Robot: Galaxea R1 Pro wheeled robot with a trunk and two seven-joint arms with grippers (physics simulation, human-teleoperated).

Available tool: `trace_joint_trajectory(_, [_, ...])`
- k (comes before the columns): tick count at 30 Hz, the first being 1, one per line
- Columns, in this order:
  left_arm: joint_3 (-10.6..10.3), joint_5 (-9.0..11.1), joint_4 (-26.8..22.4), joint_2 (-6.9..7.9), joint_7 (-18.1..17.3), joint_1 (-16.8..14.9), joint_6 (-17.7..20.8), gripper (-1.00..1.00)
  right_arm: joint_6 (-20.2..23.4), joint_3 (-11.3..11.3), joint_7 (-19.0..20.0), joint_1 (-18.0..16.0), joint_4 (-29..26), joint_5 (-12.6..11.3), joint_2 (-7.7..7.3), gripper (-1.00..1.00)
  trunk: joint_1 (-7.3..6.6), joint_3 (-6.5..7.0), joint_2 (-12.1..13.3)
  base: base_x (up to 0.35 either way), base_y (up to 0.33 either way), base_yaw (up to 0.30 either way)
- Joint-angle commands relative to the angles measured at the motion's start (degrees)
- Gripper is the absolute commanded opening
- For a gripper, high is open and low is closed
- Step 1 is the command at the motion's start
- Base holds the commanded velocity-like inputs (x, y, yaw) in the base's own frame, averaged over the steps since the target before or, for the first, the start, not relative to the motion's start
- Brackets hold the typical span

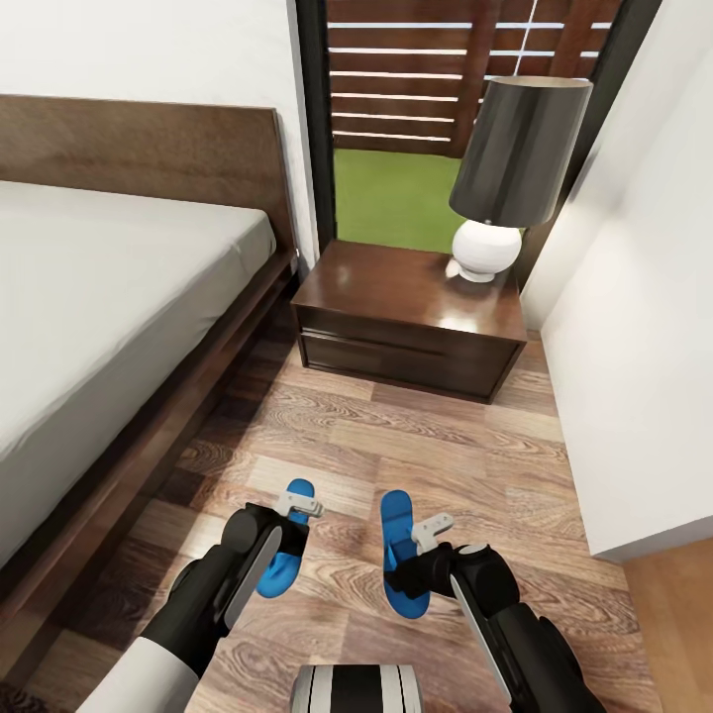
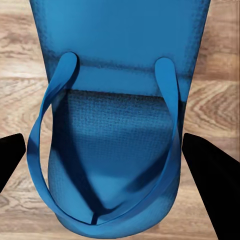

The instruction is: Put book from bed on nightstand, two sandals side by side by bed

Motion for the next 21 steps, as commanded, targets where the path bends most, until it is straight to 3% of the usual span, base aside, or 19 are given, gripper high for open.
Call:
trace_joint_trajectory(1, [-0.1,0.6,-0.1,0.01,0.6,0.0,0.2,-1.00,0.2,0.0,0.5,0.0,-0.1,0.6,0.01,-1.00,-0.01,-0.04,0.0,0.000,0.000,0.000])
trace_joint_trajectory(10, [-0.1,0.9,-0.4,-0.06,0.8,0.0,0.3,-1.00,0.2,-0.1,0.4,0.0,-0.1,0.6,0.01,-1.00,-0.01,-0.04,0.0,0.000,0.000,0.000])
trace_joint_trajectory(21, [-0.1,0.9,-0.4,-0.08,0.9,0.7,0.3,-1.00,0.2,-0.1,0.3,0.0,-0.1,0.6,0.01,-1.00,0.27,-2.48,-0.2,0.000,0.000,0.000])
